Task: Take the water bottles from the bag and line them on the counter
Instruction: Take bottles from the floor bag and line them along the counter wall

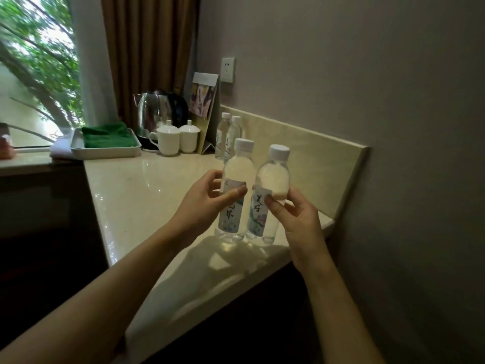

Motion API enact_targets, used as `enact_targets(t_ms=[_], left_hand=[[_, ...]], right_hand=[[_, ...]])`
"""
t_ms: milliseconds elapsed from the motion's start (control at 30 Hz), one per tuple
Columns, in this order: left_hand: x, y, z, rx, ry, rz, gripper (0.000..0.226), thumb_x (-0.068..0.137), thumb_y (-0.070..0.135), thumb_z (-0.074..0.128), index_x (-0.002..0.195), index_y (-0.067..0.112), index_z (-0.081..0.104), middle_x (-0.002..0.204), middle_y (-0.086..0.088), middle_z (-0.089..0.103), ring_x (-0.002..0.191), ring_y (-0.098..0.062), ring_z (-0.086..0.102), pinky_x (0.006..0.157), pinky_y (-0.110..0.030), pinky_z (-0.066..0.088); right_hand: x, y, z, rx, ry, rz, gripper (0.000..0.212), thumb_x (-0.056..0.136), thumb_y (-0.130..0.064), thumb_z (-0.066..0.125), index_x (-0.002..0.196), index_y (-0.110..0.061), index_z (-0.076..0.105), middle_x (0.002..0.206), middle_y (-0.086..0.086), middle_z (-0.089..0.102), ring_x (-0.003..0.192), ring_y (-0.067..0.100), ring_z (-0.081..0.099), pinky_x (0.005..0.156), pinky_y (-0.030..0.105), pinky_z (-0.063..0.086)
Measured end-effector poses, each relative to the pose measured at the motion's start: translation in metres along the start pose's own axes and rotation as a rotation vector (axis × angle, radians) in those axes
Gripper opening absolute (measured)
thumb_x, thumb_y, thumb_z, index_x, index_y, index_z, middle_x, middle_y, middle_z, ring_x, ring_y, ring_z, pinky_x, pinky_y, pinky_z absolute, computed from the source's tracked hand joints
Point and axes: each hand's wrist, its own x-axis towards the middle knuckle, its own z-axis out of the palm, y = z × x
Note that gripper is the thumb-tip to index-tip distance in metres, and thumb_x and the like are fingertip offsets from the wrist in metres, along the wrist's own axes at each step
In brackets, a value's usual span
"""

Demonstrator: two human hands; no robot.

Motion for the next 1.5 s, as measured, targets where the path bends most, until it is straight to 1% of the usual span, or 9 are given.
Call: enact_targets(t_ms=[167,367,467,567,733,900,1167,1333,1500], left_hand=[[0.034,-0.027,-0.016,0.073,0.005,0.046,0.038,0.085,0.038,0.069,0.12,0.031,0.057,0.106,0.02,0.062,0.095,0.004,0.06,0.071,-0.017,0.051],[0.075,-0.056,-0.046,0.071,-0.057,0.143,0.044,0.086,0.033,0.069,0.129,0.026,0.06,0.115,0.014,0.068,0.1,0.0,0.066,0.083,-0.024,0.058],[0.098,-0.067,-0.064,0.065,-0.107,0.179,0.037,0.088,0.029,0.069,0.124,0.031,0.057,0.111,0.019,0.065,0.093,0.013,0.062,0.073,-0.011,0.054],[0.117,-0.078,-0.078,0.099,-0.174,0.18,0.054,0.085,0.023,0.074,0.13,0.035,0.048,0.115,0.019,0.059,0.091,0.013,0.058,0.069,-0.007,0.047],[0.136,-0.091,-0.091,0.24,-0.262,0.252,0.082,0.072,0.025,0.084,0.139,0.032,0.038,0.123,0.009,0.062,0.11,-0.012,0.062,0.092,-0.039,0.054],[0.146,-0.1,-0.089,0.222,-0.283,0.252,0.066,0.074,0.019,0.082,0.129,0.022,0.047,0.121,0.001,0.065,0.109,-0.016,0.063,0.09,-0.035,0.055],[0.179,-0.126,-0.071,0.346,-0.22,0.121,0.049,0.073,0.035,0.082,0.11,0.016,0.057,0.108,-0.003,0.061,0.098,-0.021,0.062,0.083,-0.043,0.058],[0.199,-0.127,-0.064,0.406,-0.203,0.108,0.047,0.078,0.037,0.079,0.117,0.017,0.059,0.112,-0.002,0.063,0.1,-0.019,0.063,0.085,-0.04,0.058],[0.21,-0.126,-0.055,0.4,-0.162,0.091,0.05,0.078,0.037,0.08,0.118,0.018,0.056,0.116,-0.001,0.066,0.103,-0.019,0.064,0.084,-0.035,0.057]], right_hand=[[0.024,0.014,0.024,-0.113,0.034,-0.003,0.036,0.086,-0.026,0.07,0.12,-0.022,0.061,0.109,-0.009,0.071,0.104,0.004,0.065,0.083,0.024,0.055],[0.053,0.03,0.064,-0.152,0.158,0.044,0.04,0.084,-0.03,0.072,0.12,-0.023,0.056,0.109,-0.004,0.071,0.102,0.011,0.068,0.087,0.039,0.057],[0.069,0.038,0.089,-0.201,0.238,0.079,0.039,0.081,-0.036,0.074,0.112,-0.026,0.053,0.107,-0.004,0.07,0.101,0.012,0.068,0.089,0.047,0.056],[0.081,0.042,0.111,-0.312,0.299,0.106,0.039,0.081,-0.037,0.074,0.109,-0.026,0.05,0.102,-0.002,0.068,0.096,0.015,0.069,0.084,0.052,0.057],[0.086,0.043,0.132,-0.653,0.387,0.16,0.06,0.07,-0.04,0.079,0.114,-0.032,0.038,0.114,0.003,0.059,0.103,0.021,0.063,0.086,0.049,0.055],[0.081,0.048,0.138,-0.714,0.428,0.334,0.056,0.073,-0.036,0.081,0.114,-0.028,0.043,0.115,-0.002,0.065,0.101,0.017,0.065,0.089,0.04,0.056],[0.113,0.07,0.14,-0.787,0.511,0.295,0.052,0.076,-0.041,0.077,0.112,-0.024,0.044,0.114,-0.001,0.058,0.103,0.017,0.061,0.086,0.035,0.056],[0.13,0.079,0.138,-0.801,0.539,0.26,0.058,0.08,-0.037,0.075,0.125,-0.02,0.042,0.125,0.0,0.052,0.114,0.018,0.056,0.093,0.037,0.053],[0.147,0.089,0.127,-0.781,0.574,0.278,0.055,0.077,-0.043,0.076,0.115,-0.021,0.043,0.118,-0.001,0.054,0.108,0.018,0.058,0.087,0.039,0.054]])
